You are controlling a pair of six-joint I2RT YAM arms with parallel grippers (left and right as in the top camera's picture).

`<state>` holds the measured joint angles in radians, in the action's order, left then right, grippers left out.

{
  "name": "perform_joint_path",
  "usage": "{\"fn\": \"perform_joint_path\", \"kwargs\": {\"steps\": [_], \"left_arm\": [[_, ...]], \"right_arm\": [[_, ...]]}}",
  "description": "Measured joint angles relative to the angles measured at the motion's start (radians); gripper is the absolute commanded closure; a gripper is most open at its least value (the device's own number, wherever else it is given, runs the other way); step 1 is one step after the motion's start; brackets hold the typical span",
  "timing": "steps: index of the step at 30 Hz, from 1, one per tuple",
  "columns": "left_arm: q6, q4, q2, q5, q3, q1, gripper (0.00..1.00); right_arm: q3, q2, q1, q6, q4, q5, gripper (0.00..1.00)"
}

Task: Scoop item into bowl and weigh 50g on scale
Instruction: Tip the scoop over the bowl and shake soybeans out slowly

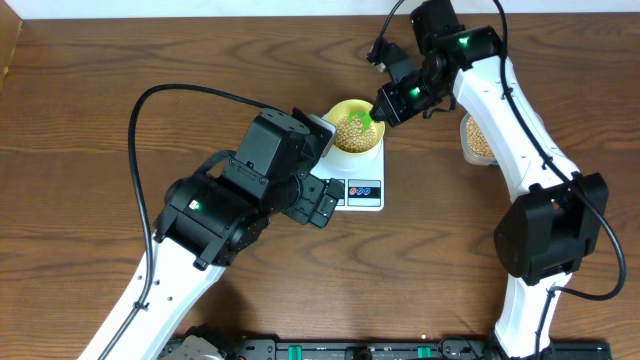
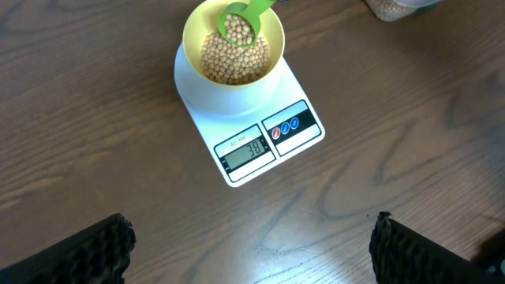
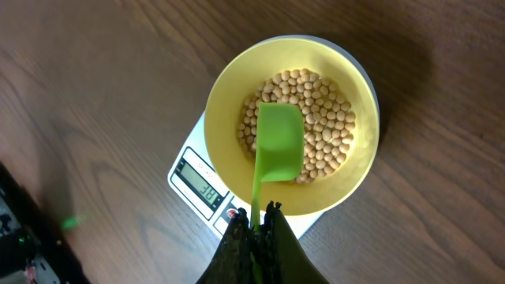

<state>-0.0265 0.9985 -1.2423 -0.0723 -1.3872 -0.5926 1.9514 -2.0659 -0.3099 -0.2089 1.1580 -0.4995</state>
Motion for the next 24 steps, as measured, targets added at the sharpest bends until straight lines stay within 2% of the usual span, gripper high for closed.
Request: {"fn": "perform_joint_path", "kwargs": {"steps": [24], "left_arm": [[0.000,0.000,0.000,0.000,0.000,0.000,0.02]], "right_arm": [[0.000,0.000,0.000,-0.240,-0.002,0.004,0.99]]}}
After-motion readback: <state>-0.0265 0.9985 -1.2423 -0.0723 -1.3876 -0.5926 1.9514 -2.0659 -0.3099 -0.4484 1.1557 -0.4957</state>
